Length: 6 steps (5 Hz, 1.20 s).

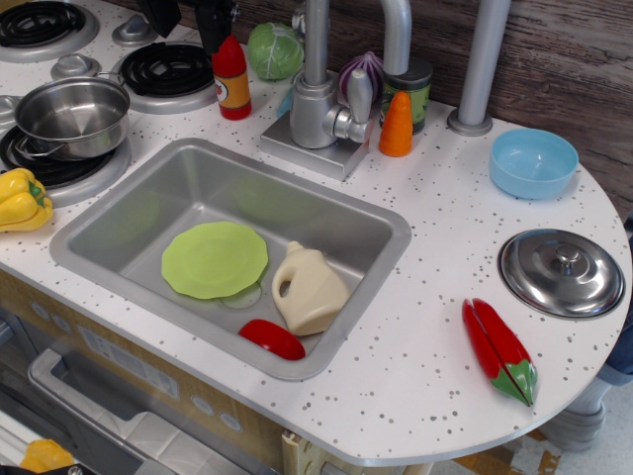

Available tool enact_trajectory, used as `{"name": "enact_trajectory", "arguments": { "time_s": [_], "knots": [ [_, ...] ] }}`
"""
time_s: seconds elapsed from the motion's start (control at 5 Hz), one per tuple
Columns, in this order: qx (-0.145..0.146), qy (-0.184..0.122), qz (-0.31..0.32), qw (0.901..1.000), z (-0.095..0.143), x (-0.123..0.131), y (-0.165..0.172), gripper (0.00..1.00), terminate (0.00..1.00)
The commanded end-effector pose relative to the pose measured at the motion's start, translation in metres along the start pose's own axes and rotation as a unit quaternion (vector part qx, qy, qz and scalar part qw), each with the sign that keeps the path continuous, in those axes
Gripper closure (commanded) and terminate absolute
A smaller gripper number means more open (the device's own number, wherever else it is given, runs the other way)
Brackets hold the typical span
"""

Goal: Put red bottle in sink

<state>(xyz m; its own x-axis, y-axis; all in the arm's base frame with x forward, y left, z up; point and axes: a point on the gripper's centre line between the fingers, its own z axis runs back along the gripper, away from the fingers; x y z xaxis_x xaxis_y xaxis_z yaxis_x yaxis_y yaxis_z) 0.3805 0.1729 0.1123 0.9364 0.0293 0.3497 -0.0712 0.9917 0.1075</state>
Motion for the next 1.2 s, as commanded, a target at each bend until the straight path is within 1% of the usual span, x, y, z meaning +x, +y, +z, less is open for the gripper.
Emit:
{"name": "enact_trajectory", "arguments": {
  "time_s": [0.0,0.2,0.6,0.8,1.0],
  "knots": [
    [0.015,-0.049,-0.01,0.9986,0.004,0.031,0.007,0.0,0.0],
    [0.014,-0.047,-0.017,0.9987,0.001,0.042,0.012,0.0,0.0],
    [0.012,-0.063,-0.018,0.9977,-0.015,0.056,0.01,0.0,0.0],
    [0.015,-0.069,-0.014,0.9974,-0.019,0.057,0.011,0.0,0.0],
    [0.022,-0.066,-0.018,0.9974,-0.02,0.06,0.011,0.0,0.0]
  ]
}}
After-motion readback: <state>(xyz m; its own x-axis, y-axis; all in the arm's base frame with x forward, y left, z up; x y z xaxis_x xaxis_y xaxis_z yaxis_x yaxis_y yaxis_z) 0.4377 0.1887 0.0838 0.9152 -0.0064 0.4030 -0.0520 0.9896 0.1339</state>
